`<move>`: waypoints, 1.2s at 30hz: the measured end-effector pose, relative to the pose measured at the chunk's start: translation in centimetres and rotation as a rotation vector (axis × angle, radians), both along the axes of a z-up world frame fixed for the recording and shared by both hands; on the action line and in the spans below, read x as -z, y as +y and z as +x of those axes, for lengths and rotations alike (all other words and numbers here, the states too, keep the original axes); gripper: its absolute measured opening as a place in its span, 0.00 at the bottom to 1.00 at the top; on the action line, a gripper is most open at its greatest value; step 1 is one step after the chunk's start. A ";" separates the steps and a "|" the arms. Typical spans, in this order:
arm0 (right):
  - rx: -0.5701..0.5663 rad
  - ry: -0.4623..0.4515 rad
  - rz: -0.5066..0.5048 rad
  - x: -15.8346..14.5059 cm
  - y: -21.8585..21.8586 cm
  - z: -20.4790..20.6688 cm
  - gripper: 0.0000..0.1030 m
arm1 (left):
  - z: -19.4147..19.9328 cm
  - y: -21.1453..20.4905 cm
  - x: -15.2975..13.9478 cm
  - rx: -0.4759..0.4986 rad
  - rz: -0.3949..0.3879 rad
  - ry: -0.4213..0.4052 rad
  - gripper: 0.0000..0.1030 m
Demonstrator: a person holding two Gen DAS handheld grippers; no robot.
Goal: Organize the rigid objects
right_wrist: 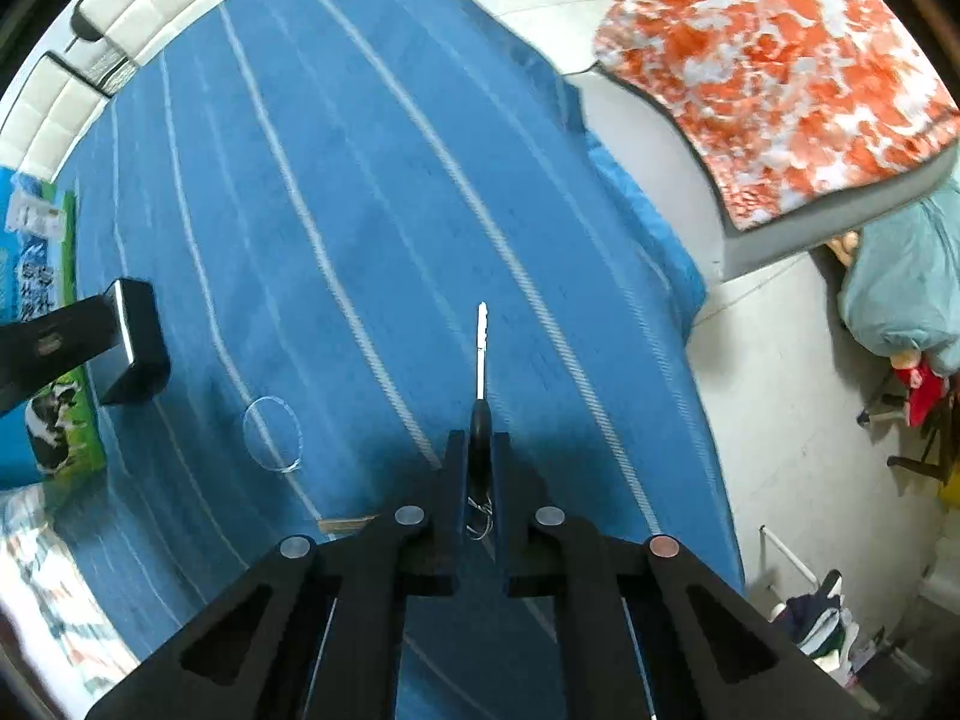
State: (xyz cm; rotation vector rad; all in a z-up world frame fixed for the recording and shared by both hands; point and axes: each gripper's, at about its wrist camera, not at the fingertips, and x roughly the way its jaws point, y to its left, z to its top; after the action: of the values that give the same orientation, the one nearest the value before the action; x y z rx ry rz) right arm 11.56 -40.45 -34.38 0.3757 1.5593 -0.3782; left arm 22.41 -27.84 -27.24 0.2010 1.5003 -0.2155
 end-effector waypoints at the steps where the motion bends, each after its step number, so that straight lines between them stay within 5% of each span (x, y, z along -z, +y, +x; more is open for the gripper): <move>1: -0.006 0.001 0.004 0.0 0.1 0.0 0.08 | 0.3 0.3 1.0 -0.027 0.017 0.014 0.81; 8: 0.007 -0.035 0.078 0.0 -0.6 -0.6 0.08 | 1.6 1.8 5.6 -0.112 0.099 0.105 0.81; 13: 0.052 -0.026 0.114 0.2 -1.2 -1.2 0.24 | 2.7 2.3 7.3 -0.136 0.062 0.136 0.81; 16: 0.094 -0.006 0.159 1.0 -1.2 -1.6 0.31 | 2.9 2.3 7.0 -0.115 0.030 0.103 0.72; 17: 0.113 0.000 0.180 1.4 -1.1 -1.7 0.32 | 2.8 2.3 6.8 -0.108 0.016 0.094 0.58; 21: 0.159 0.029 0.209 2.7 0.1 -2.1 0.34 | 0.7 1.8 6.3 -0.027 0.017 0.076 0.55; 29: 0.012 0.057 0.031 1.5 4.6 -0.8 0.32 | -6.1 5.0 6.5 0.030 0.025 0.121 0.55; 36: -0.222 0.096 0.143 1.1 10.4 -2.9 0.14 | -9.3 9.2 6.6 0.019 0.018 0.147 0.55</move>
State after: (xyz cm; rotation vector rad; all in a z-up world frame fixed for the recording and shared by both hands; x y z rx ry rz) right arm 8.69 -30.06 -35.47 0.2939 1.7078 -0.1139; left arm 13.07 -18.66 -33.80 0.2174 1.6472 -0.2364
